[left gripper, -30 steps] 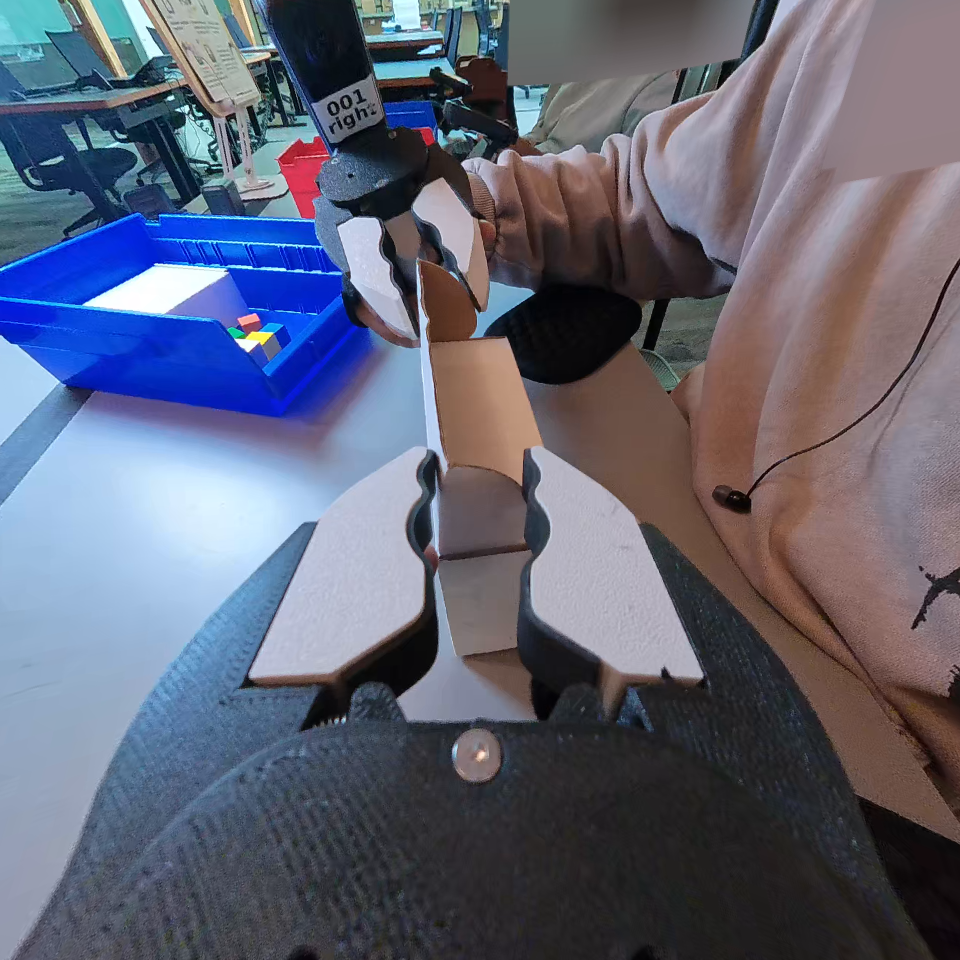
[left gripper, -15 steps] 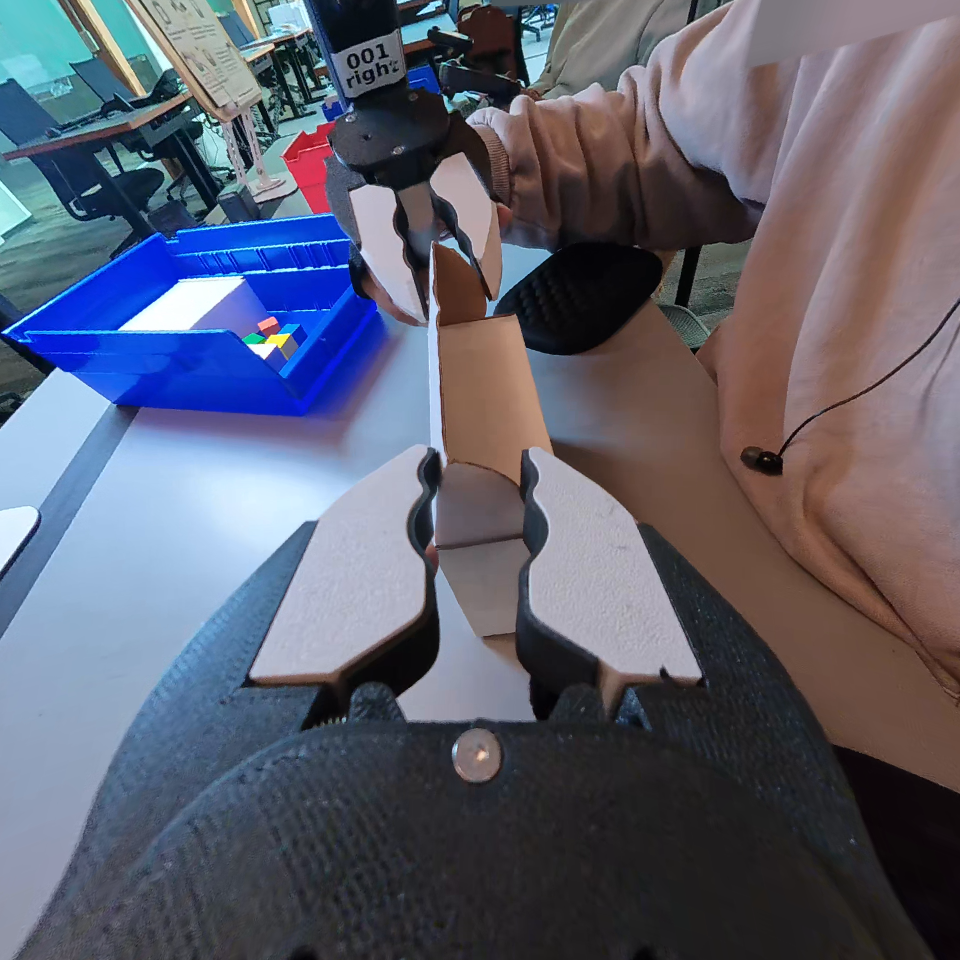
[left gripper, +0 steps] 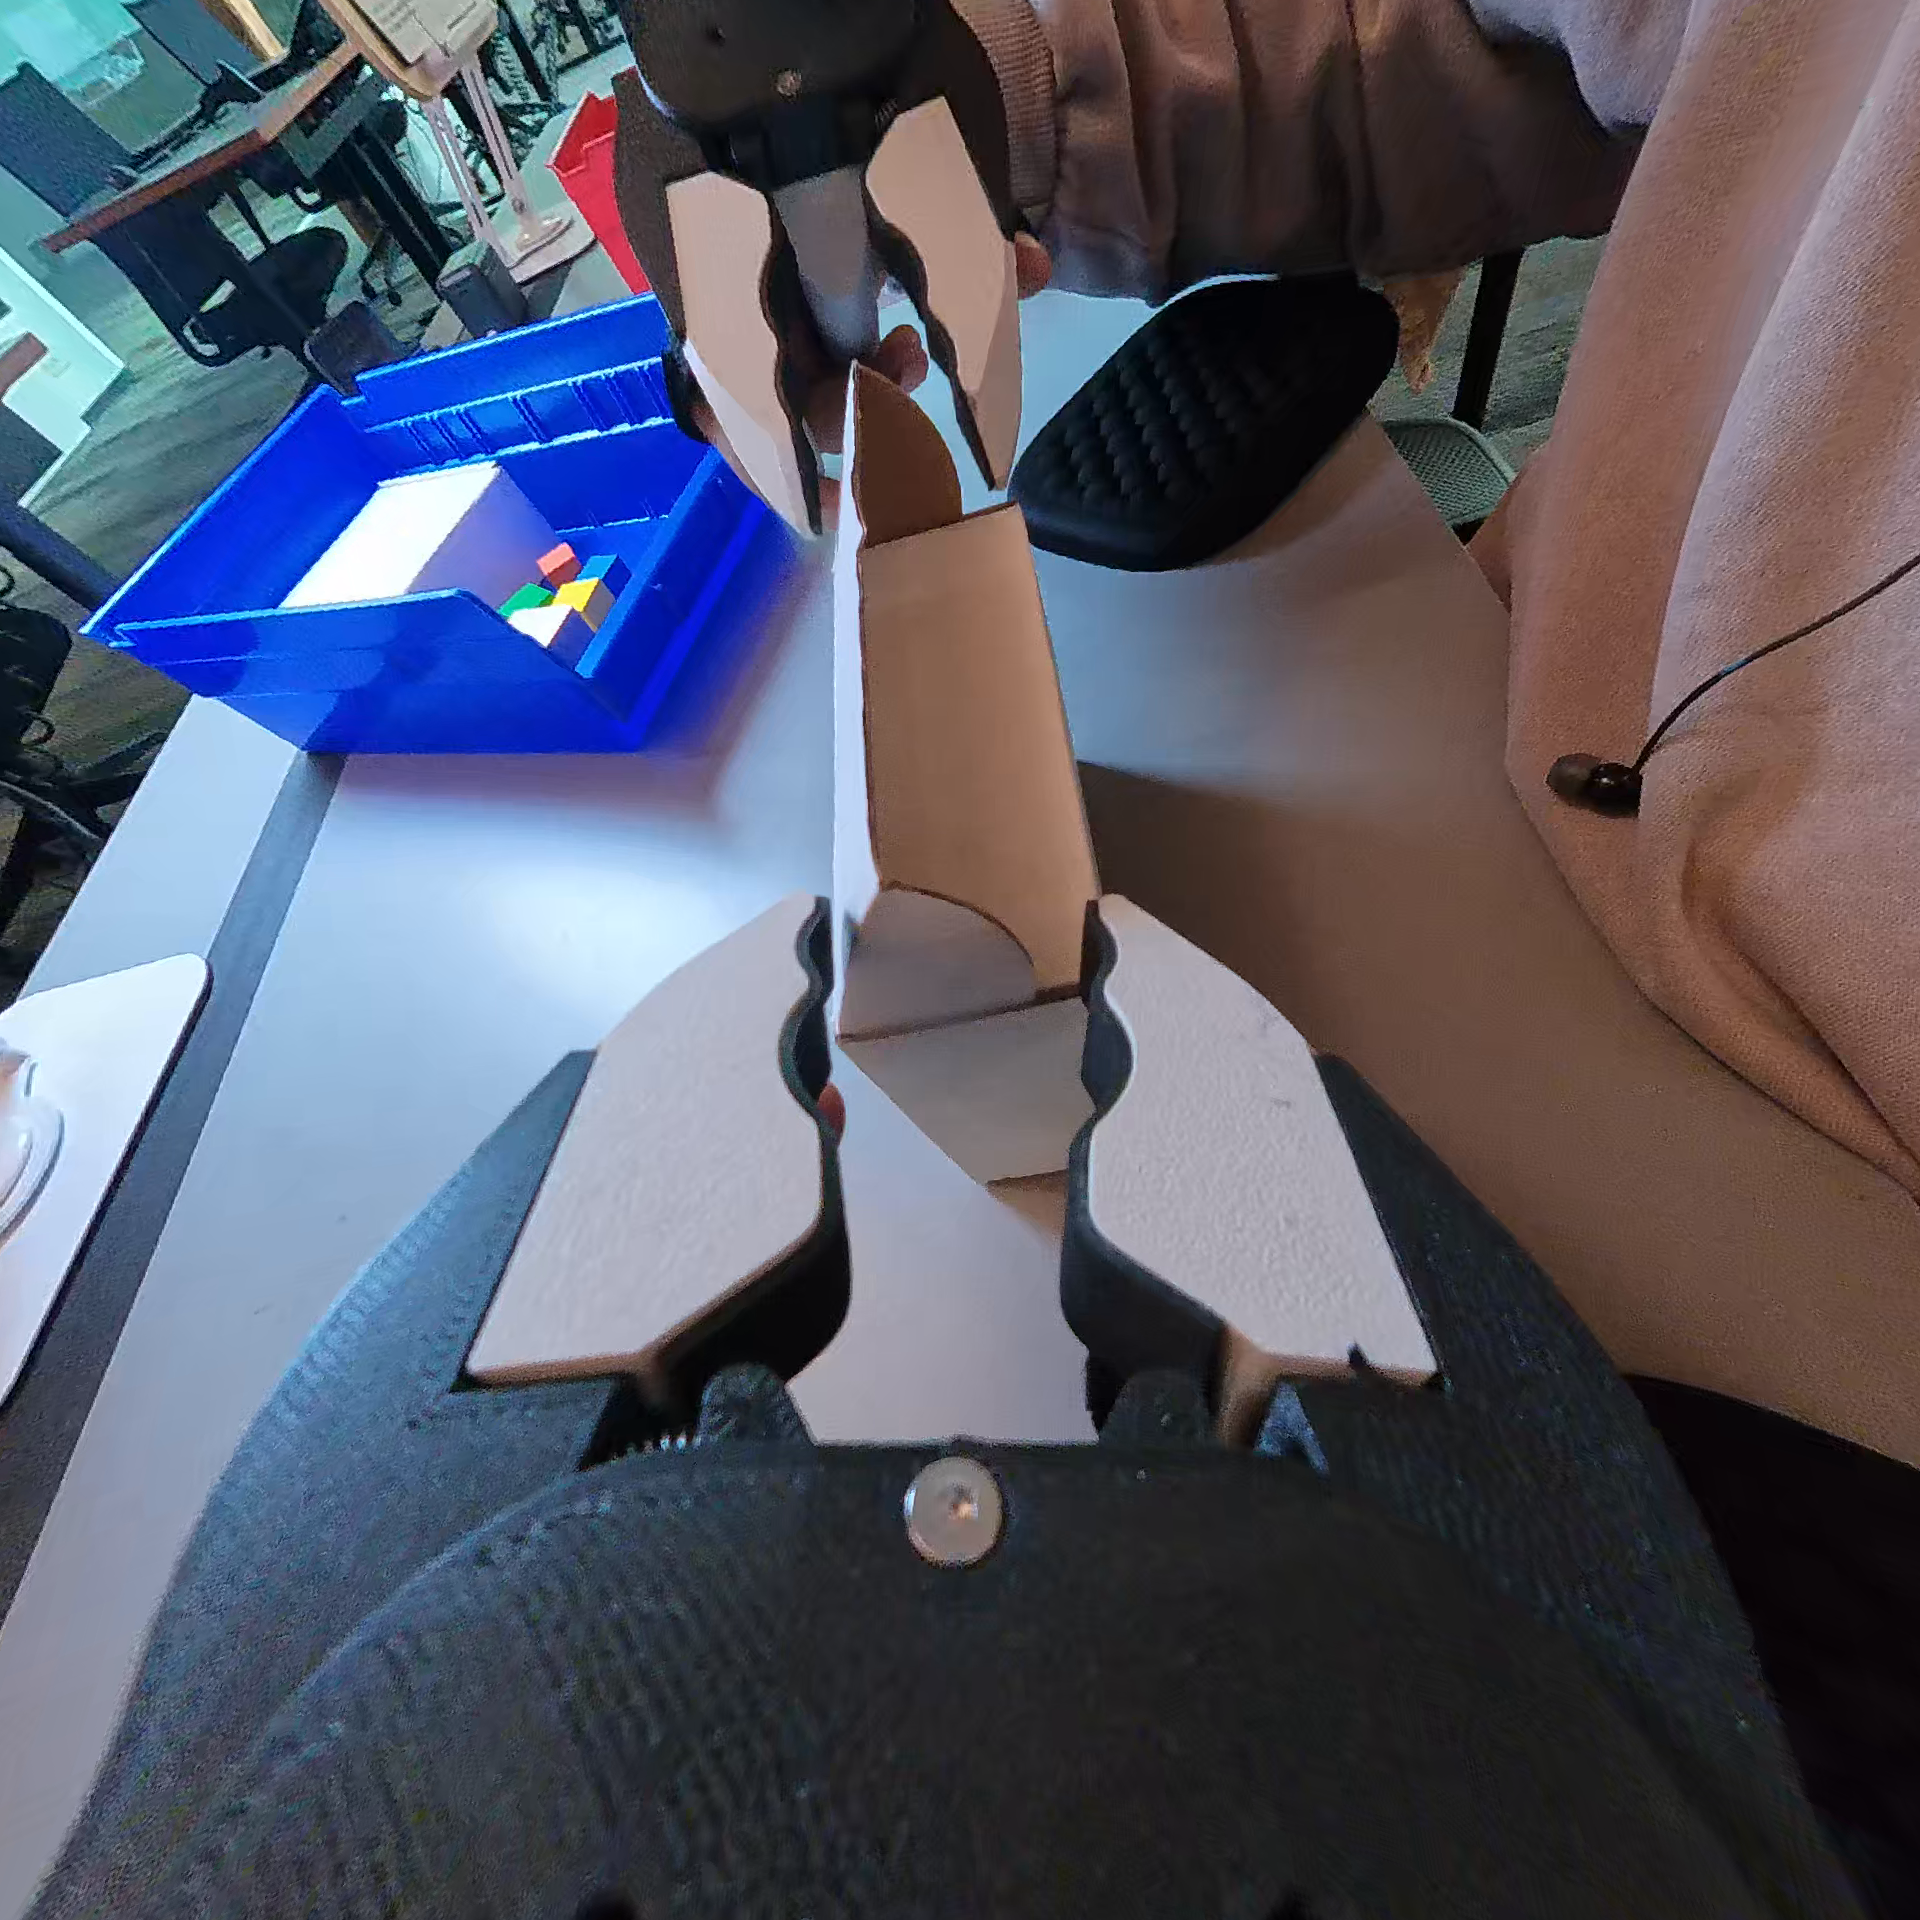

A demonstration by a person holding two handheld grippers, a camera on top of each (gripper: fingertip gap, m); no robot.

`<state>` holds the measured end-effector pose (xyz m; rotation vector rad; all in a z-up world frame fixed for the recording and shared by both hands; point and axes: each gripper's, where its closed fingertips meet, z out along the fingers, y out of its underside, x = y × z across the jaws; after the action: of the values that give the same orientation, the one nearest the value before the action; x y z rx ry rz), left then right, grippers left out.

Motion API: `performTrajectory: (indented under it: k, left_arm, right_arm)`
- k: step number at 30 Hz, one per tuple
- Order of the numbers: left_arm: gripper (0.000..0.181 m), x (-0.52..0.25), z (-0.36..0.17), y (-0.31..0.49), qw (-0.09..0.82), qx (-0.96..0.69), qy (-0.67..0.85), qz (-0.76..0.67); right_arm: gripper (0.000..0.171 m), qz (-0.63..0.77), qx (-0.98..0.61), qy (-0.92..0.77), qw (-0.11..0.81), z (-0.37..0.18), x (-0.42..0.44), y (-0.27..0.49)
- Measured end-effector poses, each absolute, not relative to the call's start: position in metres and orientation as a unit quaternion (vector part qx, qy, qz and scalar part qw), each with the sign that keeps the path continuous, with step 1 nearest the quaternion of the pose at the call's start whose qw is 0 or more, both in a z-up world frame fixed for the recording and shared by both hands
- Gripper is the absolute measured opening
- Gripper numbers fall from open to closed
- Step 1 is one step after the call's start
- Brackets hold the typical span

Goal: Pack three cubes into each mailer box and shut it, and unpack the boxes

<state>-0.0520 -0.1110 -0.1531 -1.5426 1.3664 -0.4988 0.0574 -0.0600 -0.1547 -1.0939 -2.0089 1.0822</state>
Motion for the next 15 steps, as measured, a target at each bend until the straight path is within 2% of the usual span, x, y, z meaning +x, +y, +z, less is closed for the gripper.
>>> performTrajectory:
  k: [3,9,15]
  left_arm:
    - [0.055,-0.051,-0.145,-0.117,0.509,-0.631,0.553,-0.191]
    - [0.057,-0.045,-0.149,-0.125,0.527,-0.621,0.574,-0.090]
    - [0.047,-0.046,-0.173,-0.125,0.522,-0.606,0.600,0.022]
  right_arm:
    - [0.050,0.407,-0.408,-0.749,0.327,-0.144,0.059,-0.063]
    - [0.050,0.353,-0.385,-0.762,0.382,-0.138,0.062,-0.080]
    - [0.051,0.274,-0.383,-0.782,0.408,-0.166,0.063,-0.086]
